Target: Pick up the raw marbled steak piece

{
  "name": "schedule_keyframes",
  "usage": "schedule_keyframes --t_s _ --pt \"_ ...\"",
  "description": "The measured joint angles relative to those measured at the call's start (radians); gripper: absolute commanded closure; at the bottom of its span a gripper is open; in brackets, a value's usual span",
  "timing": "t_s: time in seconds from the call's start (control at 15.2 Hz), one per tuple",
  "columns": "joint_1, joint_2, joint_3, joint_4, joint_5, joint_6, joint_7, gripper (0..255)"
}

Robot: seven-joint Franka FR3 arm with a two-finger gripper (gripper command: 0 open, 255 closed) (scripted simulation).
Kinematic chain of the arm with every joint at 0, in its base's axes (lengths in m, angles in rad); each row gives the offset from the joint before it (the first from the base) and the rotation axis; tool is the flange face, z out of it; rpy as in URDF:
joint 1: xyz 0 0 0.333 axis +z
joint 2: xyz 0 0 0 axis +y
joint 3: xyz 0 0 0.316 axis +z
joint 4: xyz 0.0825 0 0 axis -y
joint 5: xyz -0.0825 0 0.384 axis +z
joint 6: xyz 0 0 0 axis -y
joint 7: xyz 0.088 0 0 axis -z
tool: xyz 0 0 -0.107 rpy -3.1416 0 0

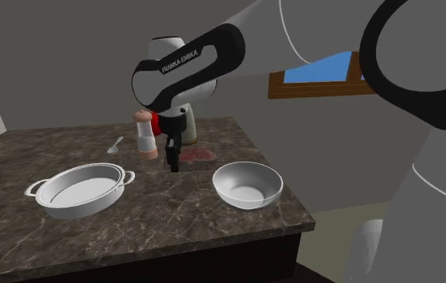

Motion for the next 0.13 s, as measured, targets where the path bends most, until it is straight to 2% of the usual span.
schedule_keyframes --t_s 0.13 --pt "0.000 -0.002 0.001 0.023 0.000 -0.024 -0.001 255"
